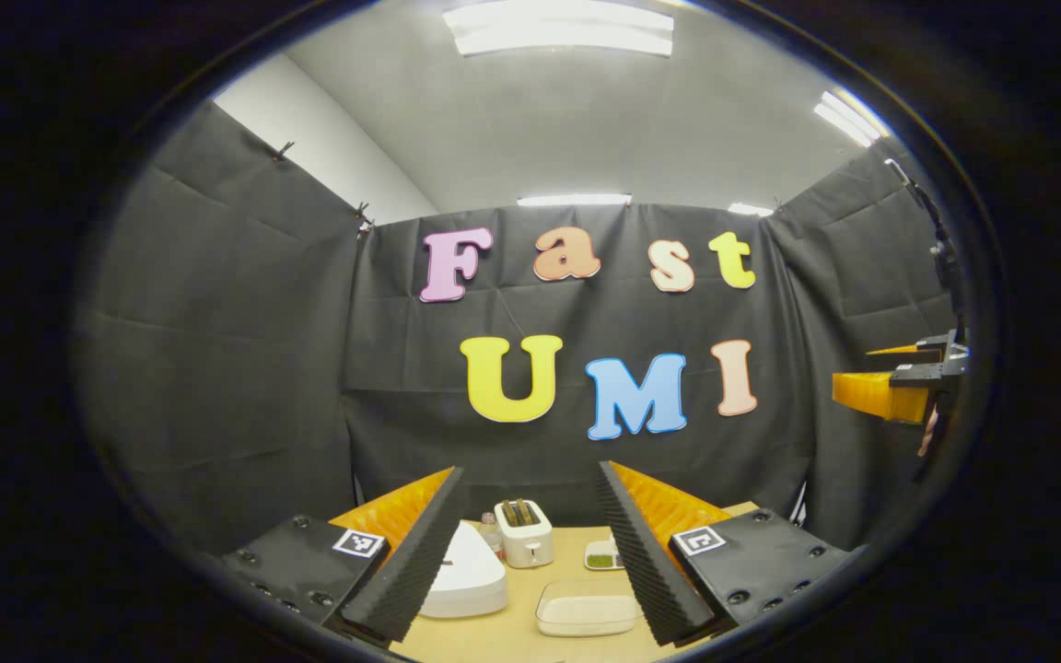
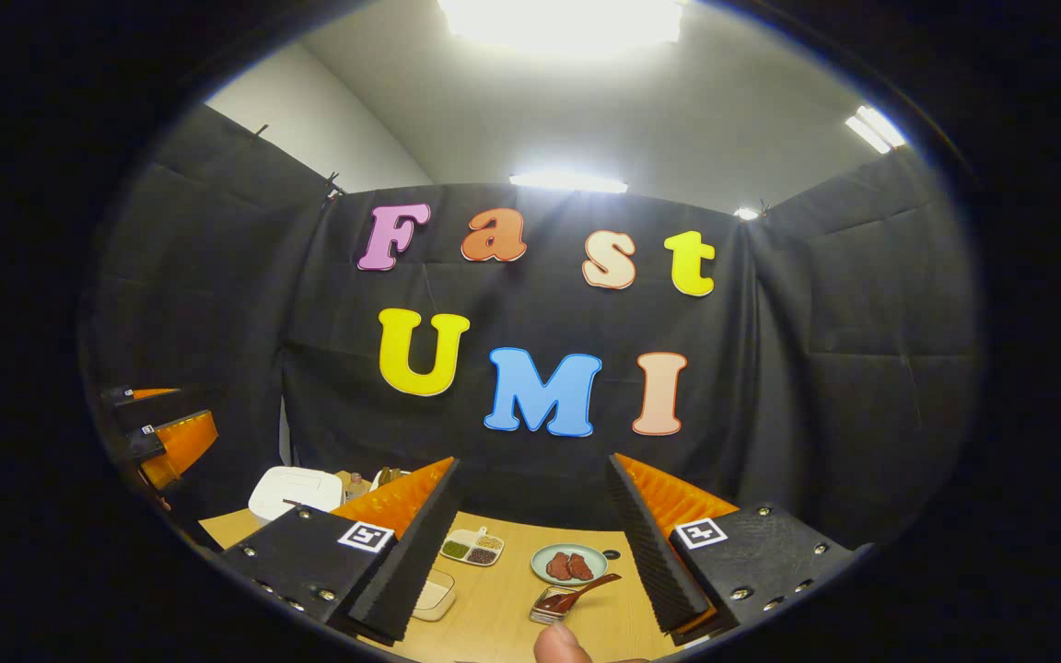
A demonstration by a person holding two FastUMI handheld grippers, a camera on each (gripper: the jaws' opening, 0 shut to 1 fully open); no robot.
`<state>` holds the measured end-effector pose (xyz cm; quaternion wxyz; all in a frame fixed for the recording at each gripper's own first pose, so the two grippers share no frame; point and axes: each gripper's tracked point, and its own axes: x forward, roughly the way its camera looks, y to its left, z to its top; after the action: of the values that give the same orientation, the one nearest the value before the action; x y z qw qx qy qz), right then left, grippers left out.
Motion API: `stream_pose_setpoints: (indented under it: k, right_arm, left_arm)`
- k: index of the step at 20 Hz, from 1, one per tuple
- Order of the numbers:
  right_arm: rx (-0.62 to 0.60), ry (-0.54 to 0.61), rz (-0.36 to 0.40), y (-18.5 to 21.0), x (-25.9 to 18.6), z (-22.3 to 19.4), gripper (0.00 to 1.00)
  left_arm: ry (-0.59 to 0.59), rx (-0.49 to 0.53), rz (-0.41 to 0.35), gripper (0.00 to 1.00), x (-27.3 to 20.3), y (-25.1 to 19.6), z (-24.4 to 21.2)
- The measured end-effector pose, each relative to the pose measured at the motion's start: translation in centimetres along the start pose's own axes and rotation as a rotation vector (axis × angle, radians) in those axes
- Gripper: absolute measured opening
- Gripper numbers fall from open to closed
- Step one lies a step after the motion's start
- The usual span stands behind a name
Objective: Close the left gripper, press the button to open the rice cooker; take a wooden spoon from the chopstick holder with the right hand, scoop a spoonful of rice and pour it into the rice cooker, then put the wooden spoon back into the chopstick holder.
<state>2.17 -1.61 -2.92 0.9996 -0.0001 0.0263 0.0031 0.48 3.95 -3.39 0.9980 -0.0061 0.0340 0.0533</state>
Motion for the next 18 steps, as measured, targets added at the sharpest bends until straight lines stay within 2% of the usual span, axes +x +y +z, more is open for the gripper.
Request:
stream_pose_setpoints:
  k: [6, 9, 12, 14, 16, 18]
  right_arm:
    - [0.046, 0.034, 0.049, -2.4, -0.3, -2.0, 0.95]
    - [0.101, 0.044, 0.105, -2.1, -0.4, -3.4, 0.95]
    - [0.104, 0.075, 0.151, -1.0, -0.7, -5.4, 0.95]
    - [0.079, 0.098, 0.151, -0.9, -0.2, -6.5, 0.95]
    - [0.086, 0.124, 0.127, -0.6, 0.5, -7.3, 0.95]
    - [0.126, 0.168, 0.108, 0.5, 1.3, -7.7, 0.95]
  left_arm:
    - [0.031, 0.051, 0.034, 0.99, -1.0, -2.9, -0.7]
    - [0.046, 0.089, 0.044, 0.94, -1.8, -4.5, -1.2]
    - [0.096, 0.102, 0.038, 0.92, -2.0, -5.6, -3.4]
    - [0.144, 0.085, 0.030, 0.92, -1.0, -5.3, -5.6]
    - [0.185, 0.056, 0.061, 0.77, 1.0, -3.0, -7.9]
    - [0.245, 0.013, 0.115, 0.43, 3.5, 0.6, -10.9]
